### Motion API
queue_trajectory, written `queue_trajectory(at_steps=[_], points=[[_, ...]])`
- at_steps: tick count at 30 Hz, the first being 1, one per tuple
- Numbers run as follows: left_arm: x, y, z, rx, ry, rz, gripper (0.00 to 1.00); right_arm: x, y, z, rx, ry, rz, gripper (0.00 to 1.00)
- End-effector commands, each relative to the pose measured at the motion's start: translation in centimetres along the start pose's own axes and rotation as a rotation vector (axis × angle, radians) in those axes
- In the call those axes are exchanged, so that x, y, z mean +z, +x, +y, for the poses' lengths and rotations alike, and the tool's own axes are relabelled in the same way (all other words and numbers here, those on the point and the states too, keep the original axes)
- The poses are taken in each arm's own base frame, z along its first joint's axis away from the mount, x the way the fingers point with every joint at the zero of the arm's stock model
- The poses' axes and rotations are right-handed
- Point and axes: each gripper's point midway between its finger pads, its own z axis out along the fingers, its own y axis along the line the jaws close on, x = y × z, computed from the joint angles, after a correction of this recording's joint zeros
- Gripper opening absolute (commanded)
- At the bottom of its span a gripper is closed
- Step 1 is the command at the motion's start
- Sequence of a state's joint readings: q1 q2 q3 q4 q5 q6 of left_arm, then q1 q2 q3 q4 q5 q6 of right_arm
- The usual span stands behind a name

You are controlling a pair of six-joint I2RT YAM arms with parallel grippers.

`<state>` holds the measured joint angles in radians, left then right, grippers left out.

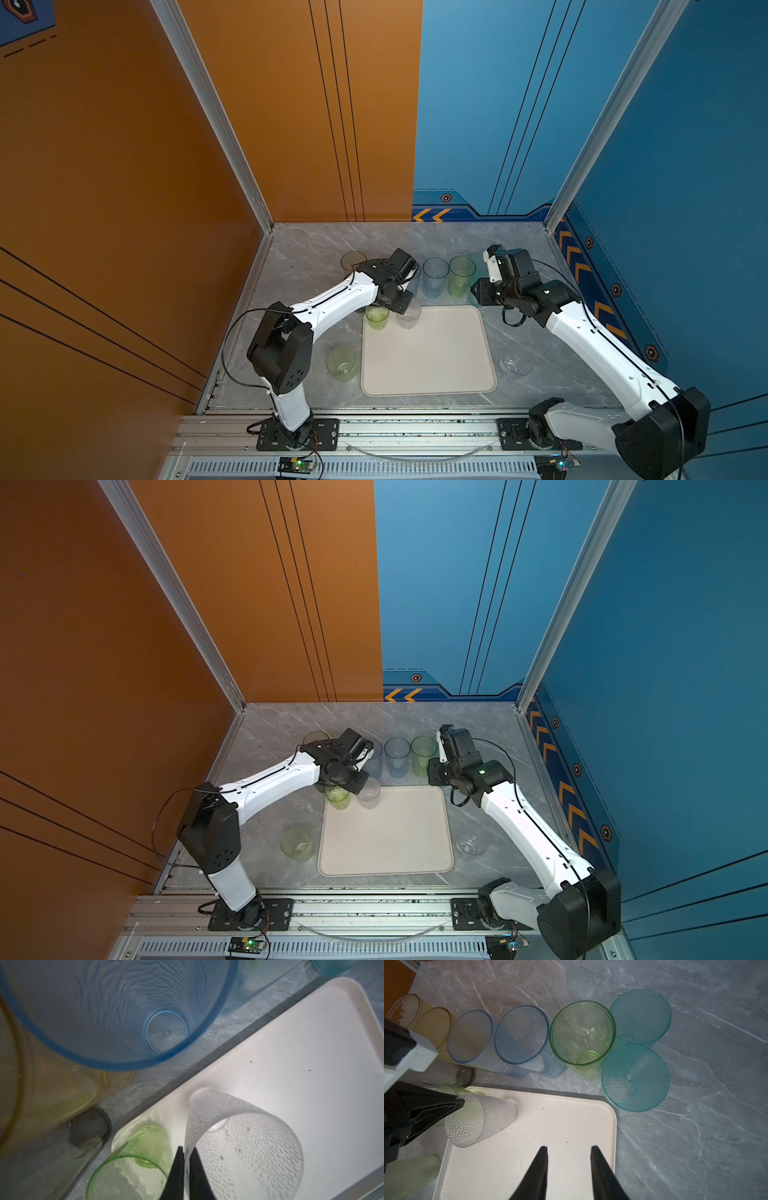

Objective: Place the glasses into the tray
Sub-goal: 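Lower the frosted clear cup onto the tray beside the green cup, open left gripper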

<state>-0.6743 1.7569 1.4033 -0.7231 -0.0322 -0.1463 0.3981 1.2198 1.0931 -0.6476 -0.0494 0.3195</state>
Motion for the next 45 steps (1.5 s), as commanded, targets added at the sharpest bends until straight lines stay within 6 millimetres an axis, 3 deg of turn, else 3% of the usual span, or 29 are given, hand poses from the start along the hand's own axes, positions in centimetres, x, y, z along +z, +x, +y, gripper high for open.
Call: queue_trajectory(at_steps=[1,16,45], points=[[-0.7,-1.1,0.4,0.006,-0.004,-0.030,0.08,-0.1,-0.2,-0.2,0.012,0.015,0.016,0.34],[-1.0,-0.4,2.0,0.014,-0.071,-0.003,0.08,0.5,-0.1,0.3,0.005,0.008,0.029,0.34],[0.6,0.2,1.6,-0.001,-0.028,0.044,0.14,0.7,0.0,0.7,-0.004,0.008,0.036,0.34]])
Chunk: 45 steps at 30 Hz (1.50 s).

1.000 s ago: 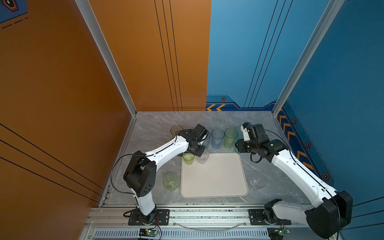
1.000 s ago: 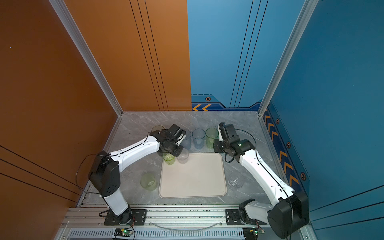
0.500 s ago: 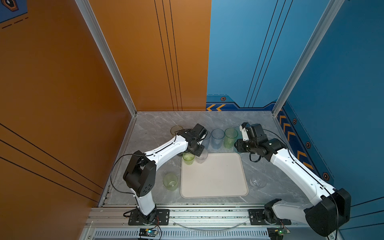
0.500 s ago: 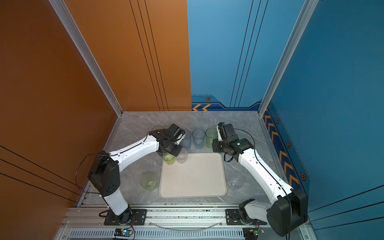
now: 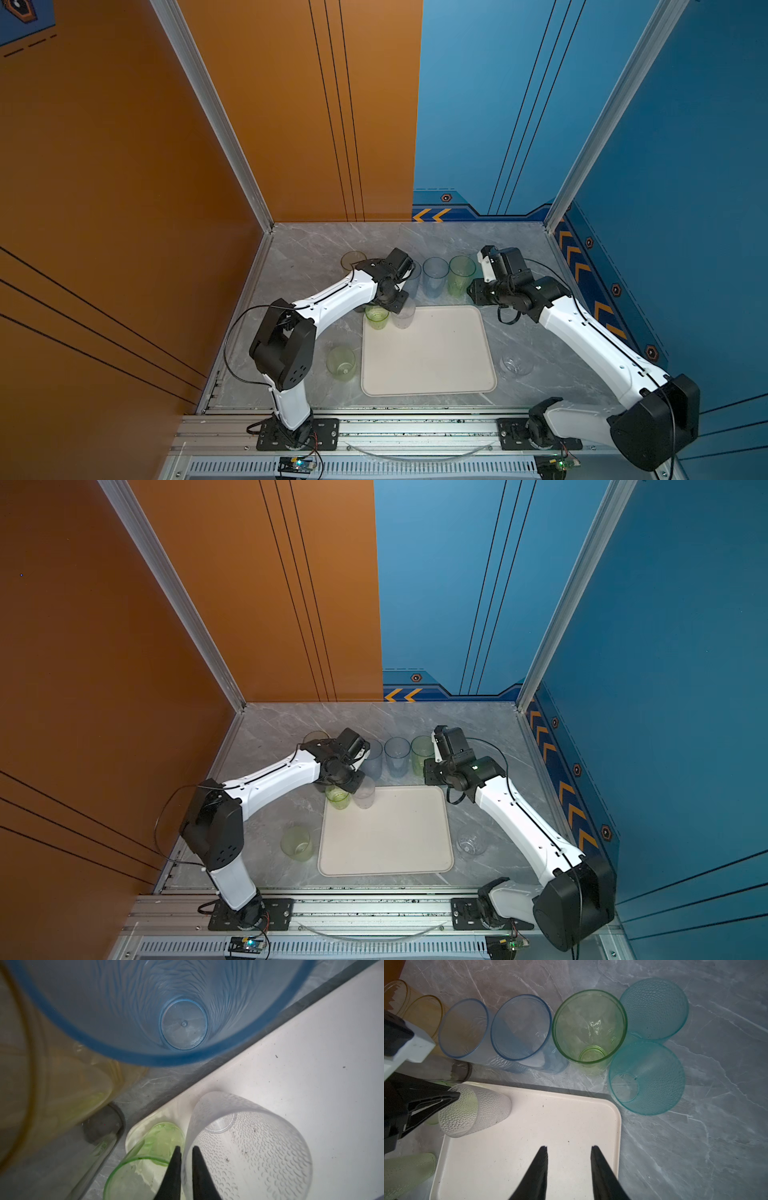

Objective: Place the glasses into the tray
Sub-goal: 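Lower the frosted clear cup onto the tray beside the green cup, open left gripper, then raise left gripper away while right gripper reaches to the pale green frosted cup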

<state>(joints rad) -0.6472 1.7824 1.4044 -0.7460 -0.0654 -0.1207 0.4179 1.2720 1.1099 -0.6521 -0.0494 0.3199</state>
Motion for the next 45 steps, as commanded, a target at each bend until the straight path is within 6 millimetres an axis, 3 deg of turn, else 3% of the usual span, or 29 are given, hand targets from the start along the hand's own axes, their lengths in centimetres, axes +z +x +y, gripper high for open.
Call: queue_trajectory(at_steps=[1,11,21,28,34,39,45], points=[[-0.3,-0.5,-0.2,-0.003,0.022,0.001,0.14,-0.5,-0.4,0.1,0.011,0.007,-0.004,0.34],[-1.5,-1.0,-0.4,0.001,0.022,-0.032,0.18,-0.5,-0.3,0.2,0.009,0.004,-0.004,0.36],[-4.1,-2.0,-0.8,0.023,0.020,-0.110,0.19,-0.7,-0.4,0.3,0.007,0.003,-0.010,0.36],[-6.9,-3.0,-1.7,0.049,0.044,-0.191,0.19,-0.8,-0.5,0.3,0.006,0.003,-0.011,0.36],[-11.3,-4.3,-1.6,0.050,0.040,-0.367,0.17,-1.0,-0.6,1.0,-0.004,-0.011,-0.013,0.36],[-14.9,-4.3,1.4,-0.032,-0.054,-0.548,0.18,-1.3,-0.6,4.3,-0.074,-0.066,-0.014,0.36],[-17.8,-1.6,6.5,-0.229,-0.125,-0.680,0.20,-1.2,1.8,13.3,-0.293,-0.211,0.058,0.36]])
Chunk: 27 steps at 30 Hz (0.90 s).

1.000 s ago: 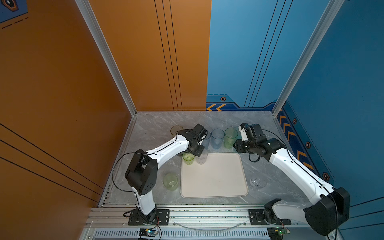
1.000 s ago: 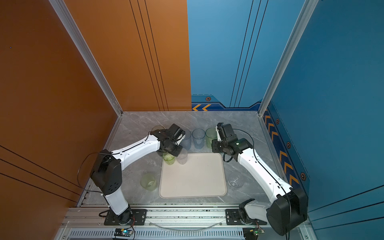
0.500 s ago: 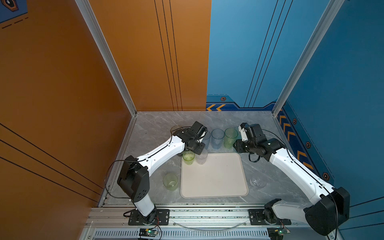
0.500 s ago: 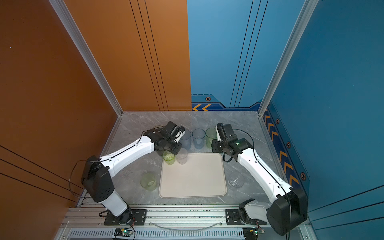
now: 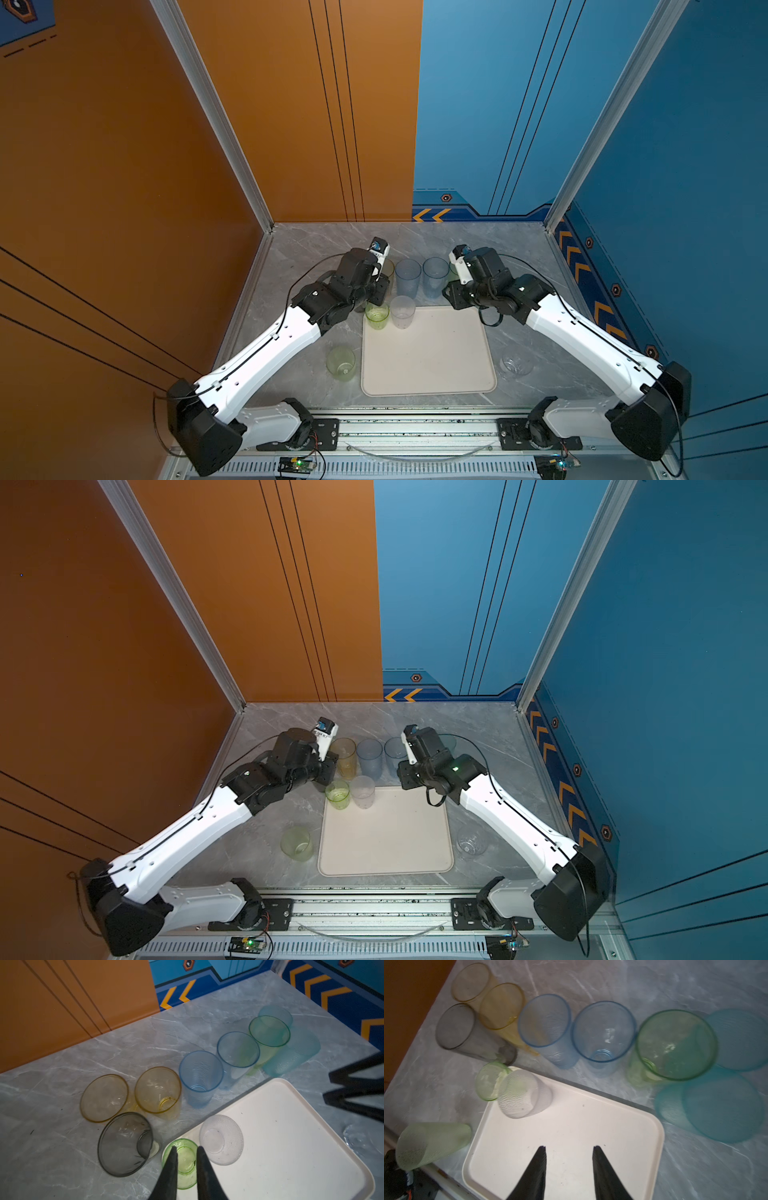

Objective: Place the glasses into the tray
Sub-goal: 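Raise left gripper away while right gripper reaches to the pale green frosted cup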

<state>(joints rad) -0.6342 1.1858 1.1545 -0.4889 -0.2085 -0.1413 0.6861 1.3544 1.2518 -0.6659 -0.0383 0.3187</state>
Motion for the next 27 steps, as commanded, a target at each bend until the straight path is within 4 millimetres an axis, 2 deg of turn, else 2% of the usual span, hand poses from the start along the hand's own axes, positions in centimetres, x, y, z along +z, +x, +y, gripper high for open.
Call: queue_trajectory(at_steps=[1,7,13,16,21,23,27], points=[[-1.3,-0.2,4.0,-0.131,-0.101,-0.081,0.20,1.0,1.2,5.1,-0.117,-0.083,0.073,0.35],[-5.1,1.6,8.8,-0.262,-0.197,-0.164,0.21,3.0,3.8,13.7,-0.286,-0.234,0.190,0.33],[-9.4,1.7,11.2,-0.276,-0.297,-0.254,0.23,4.6,6.6,19.0,-0.400,-0.306,0.294,0.32],[-10.3,1.7,11.5,-0.274,-0.314,-0.262,0.24,5.7,7.5,20.7,-0.434,-0.305,0.332,0.32],[-10.4,2.0,11.5,-0.272,-0.311,-0.257,0.24,7.6,8.7,22.3,-0.465,-0.304,0.383,0.32],[-10.5,2.1,11.6,-0.270,-0.312,-0.259,0.24,7.7,7.9,23.4,-0.469,-0.318,0.367,0.32],[-10.6,2.2,11.7,-0.264,-0.317,-0.254,0.25,8.8,8.0,23.6,-0.473,-0.297,0.384,0.31]])
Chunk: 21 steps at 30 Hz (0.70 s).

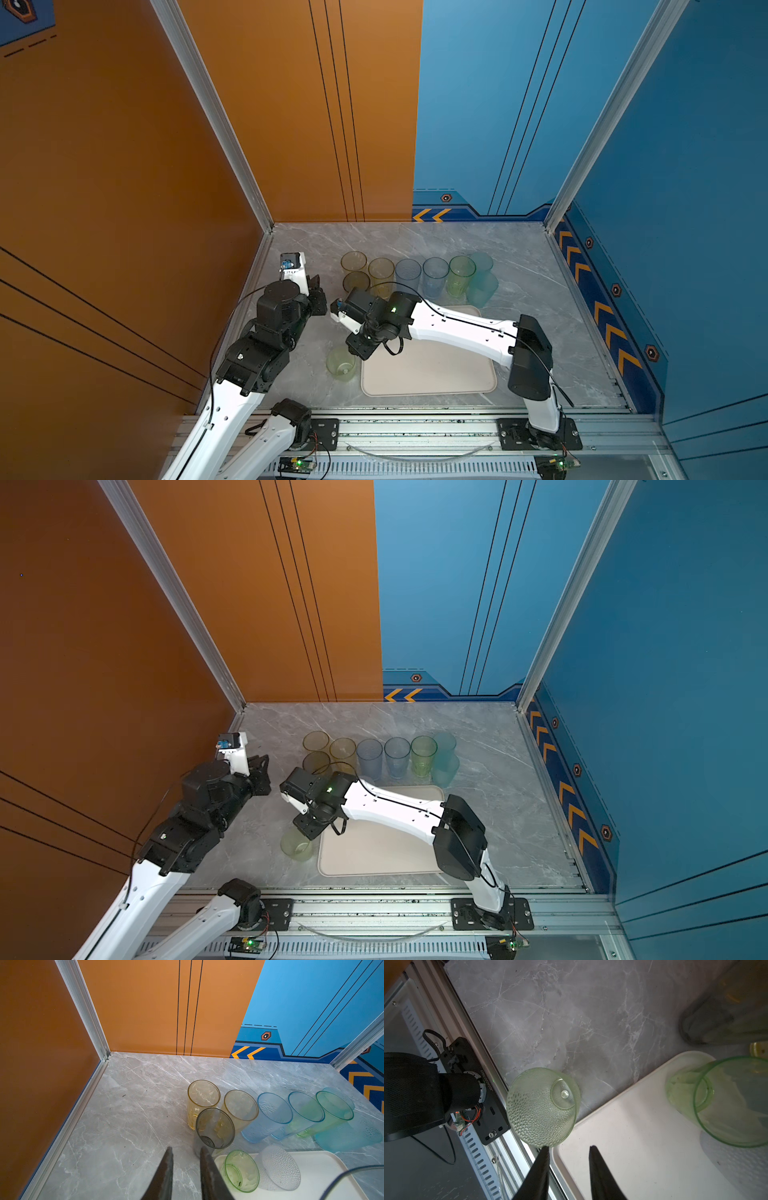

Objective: Place the glasses into the tray
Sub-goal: 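Raise left gripper away while right gripper reaches to the pale green frosted cup, then grasp the pale green frosted cup with the right gripper and lift it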

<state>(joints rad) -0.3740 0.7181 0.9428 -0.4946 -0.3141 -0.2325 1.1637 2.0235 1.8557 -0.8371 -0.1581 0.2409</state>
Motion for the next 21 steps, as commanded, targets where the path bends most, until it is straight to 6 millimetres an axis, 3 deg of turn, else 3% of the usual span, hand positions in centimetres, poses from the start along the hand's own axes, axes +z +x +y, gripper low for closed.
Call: queue_trajectory(at_steps=[1,8,21], points=[[-0.2,0.4,0.7,0.015,-0.026,0.012,0.25,0.0,0.2,0.1,-0.011,0.009,0.038,0.31],[-0.4,0.5,1.2,0.018,-0.036,0.013,0.25,1.9,0.3,-0.2,-0.010,0.026,0.078,0.27],[-0.9,0.3,1.9,0.017,-0.050,0.004,0.26,3.3,0.1,-0.5,-0.011,0.033,0.112,0.24]])
